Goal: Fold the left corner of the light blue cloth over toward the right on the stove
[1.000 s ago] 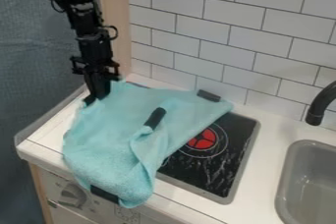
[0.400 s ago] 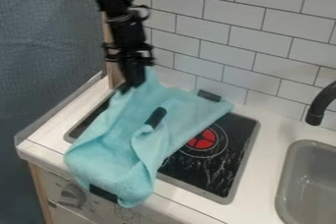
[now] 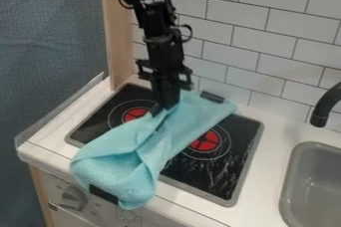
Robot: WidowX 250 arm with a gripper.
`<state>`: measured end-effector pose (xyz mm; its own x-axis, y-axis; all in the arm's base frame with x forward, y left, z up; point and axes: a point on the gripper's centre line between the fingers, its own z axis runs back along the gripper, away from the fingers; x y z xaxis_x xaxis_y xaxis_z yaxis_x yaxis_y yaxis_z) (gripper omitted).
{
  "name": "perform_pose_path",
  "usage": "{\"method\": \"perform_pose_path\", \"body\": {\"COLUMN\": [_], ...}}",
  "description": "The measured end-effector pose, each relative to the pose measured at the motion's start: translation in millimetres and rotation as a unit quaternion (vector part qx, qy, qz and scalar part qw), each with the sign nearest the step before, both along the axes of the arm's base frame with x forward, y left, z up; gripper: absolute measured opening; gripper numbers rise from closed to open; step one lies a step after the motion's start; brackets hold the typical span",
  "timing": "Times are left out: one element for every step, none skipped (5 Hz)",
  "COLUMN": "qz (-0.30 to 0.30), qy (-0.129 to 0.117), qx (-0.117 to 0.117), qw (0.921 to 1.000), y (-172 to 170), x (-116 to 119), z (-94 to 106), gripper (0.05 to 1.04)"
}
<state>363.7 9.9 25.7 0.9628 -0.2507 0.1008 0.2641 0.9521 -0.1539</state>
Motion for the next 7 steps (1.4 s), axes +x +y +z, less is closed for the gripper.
{"method": "perform_pose_path", "body": {"qz": [-0.008,0.002,0.012,0.017,0.016,0.021,0.023], "qy": [-0.016,-0.036,-0.033,-0.013,-0.008,0.001,0.002], "qx": [0.019,0.024,0.032,0.064,0.073,0.073,0.069], "qw": [0.9997,0.9991,0.9989,0.9977,0.9972,0.9971,0.9974], "y": [-13,-17,-16,-15,-13,-12,-13], "x": [1,2,4,1,3,2,0], "z": [-9.0,-17.0,-32.3,-54.3,-57.4,-56.8,-55.1], "gripper": [0.055,0.055,0.055,0.055,0.081,0.241,0.459]}}
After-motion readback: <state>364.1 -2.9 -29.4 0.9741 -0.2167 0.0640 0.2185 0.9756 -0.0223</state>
